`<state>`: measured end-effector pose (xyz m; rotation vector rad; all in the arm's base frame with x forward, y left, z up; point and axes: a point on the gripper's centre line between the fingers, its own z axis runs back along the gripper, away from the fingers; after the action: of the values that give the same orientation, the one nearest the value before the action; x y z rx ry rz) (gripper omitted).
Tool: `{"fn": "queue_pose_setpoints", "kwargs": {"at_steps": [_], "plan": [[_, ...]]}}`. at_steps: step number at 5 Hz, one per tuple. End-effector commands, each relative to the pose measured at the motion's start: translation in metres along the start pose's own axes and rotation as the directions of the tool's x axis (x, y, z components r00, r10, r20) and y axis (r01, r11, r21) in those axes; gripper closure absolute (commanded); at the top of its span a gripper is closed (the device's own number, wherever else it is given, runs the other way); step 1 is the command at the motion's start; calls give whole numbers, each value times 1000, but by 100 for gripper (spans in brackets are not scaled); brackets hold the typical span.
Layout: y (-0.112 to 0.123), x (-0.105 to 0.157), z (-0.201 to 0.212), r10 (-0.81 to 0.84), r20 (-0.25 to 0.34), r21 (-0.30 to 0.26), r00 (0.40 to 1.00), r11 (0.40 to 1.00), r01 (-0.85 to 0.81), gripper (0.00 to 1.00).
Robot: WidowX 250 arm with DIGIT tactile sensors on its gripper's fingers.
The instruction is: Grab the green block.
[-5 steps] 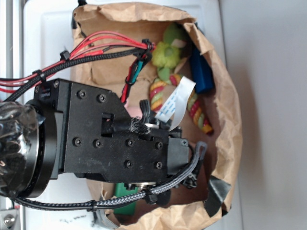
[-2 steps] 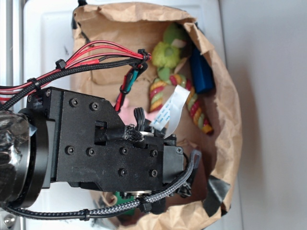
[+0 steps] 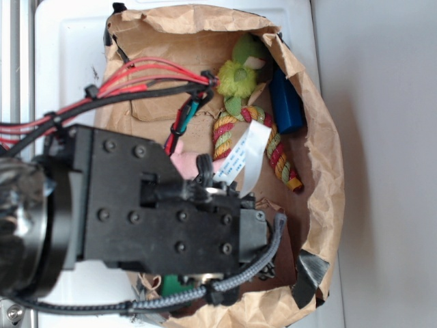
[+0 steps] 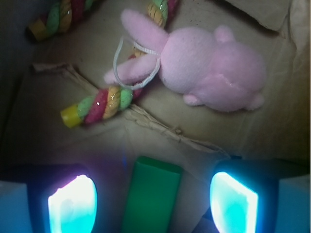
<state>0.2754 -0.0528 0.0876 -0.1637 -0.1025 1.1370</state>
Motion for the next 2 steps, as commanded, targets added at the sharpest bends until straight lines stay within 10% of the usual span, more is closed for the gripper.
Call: {"fn": "queue_pose_setpoints", "kwargs": {"at_steps": [1, 2], "plan": [[-7, -3, 18, 119, 40, -69, 992, 991, -117, 0], [-6, -5, 18, 132, 53, -64, 990, 990, -128, 0]]}}
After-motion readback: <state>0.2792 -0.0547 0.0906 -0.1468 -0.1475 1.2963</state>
